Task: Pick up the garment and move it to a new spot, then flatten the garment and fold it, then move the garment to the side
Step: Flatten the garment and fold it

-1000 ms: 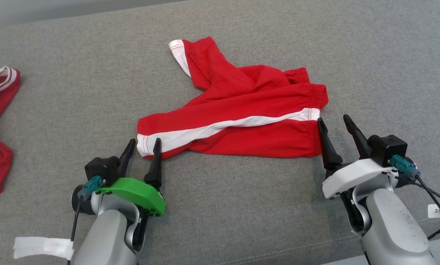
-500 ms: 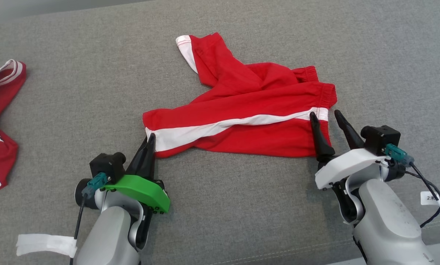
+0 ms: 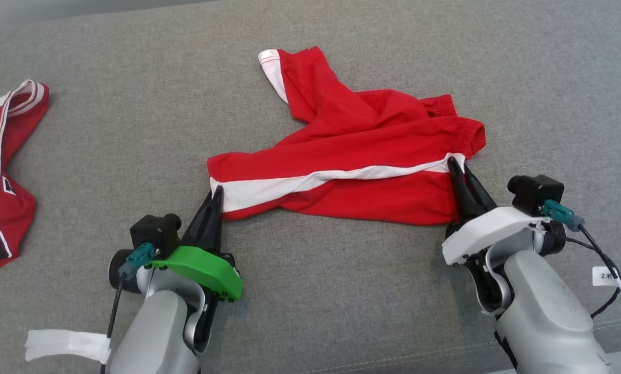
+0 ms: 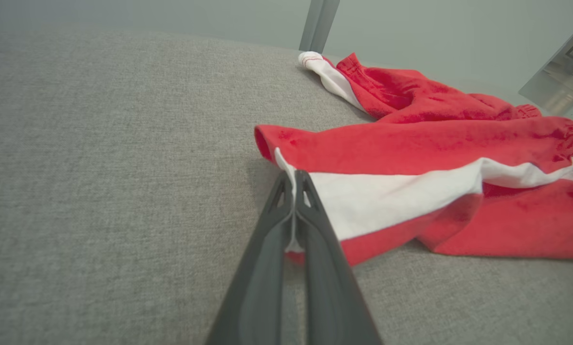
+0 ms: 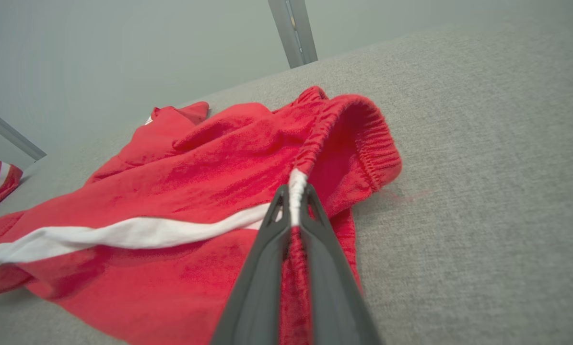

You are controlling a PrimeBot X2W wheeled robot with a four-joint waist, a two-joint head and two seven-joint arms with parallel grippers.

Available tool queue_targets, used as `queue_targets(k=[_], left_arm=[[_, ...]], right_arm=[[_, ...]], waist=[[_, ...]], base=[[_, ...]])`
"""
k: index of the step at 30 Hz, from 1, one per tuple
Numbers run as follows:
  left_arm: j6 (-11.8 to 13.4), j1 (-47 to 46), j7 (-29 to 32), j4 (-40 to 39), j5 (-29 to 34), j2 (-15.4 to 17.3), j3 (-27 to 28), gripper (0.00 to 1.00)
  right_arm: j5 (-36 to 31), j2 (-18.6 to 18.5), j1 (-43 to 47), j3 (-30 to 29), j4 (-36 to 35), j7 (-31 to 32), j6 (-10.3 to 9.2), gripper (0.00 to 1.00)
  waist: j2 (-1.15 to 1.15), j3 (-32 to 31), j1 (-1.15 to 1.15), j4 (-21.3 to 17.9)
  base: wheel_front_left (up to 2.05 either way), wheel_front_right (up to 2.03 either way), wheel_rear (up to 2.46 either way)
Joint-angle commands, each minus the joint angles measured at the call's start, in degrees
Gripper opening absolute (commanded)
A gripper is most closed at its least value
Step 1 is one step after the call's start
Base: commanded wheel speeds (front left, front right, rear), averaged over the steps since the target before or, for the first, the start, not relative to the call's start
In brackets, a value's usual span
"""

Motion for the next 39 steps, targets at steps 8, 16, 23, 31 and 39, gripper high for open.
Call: queue_targets(k=[8,16,23,31,39], left_arm=[[-0.14,6.02,-0.06,1.69,-1.69,0.25,0.52,0.00],[-0.14,4.43,-0.07,0.24,-1.91,2.70,-0.52,0.00],[-0.02,-16.88,-0.03,1.49,-0.78,9.81,-5.89,0.00],[0.46,-47.24,0.10,10.29,4.05,11.92,-9.84,0.00],[4.81,-61.31,-0.01,4.73,11.80,10.97,-9.45,0.00]], right_arm=[[1.33,0.18,6.59,-1.16,1.85,-0.01,-0.02,0.00],[1.54,-1.79,7.17,-0.58,-2.39,-0.02,-0.03,0.00],[1.55,-6.99,-11.04,3.07,-0.65,-0.03,-0.05,0.00],[1.00,-8.80,-40.48,5.05,11.27,0.01,-0.06,0.00],[-9.88,-11.22,-56.60,0.41,7.68,-0.04,-0.05,0.00]], waist=[[0.00,-9.94,0.00,0.54],[0.00,-16.20,0.00,1.38],[0.00,-8.99,0.00,1.20],[0.00,0.55,0.00,2.19],[0.00,7.64,0.00,4.54]], base=[[0.00,0.00,0.00],[0.00,0.00,0.00],[0.00,0.00,0.00],[0.00,0.00,0.00],[0.00,0.00,0.00]])
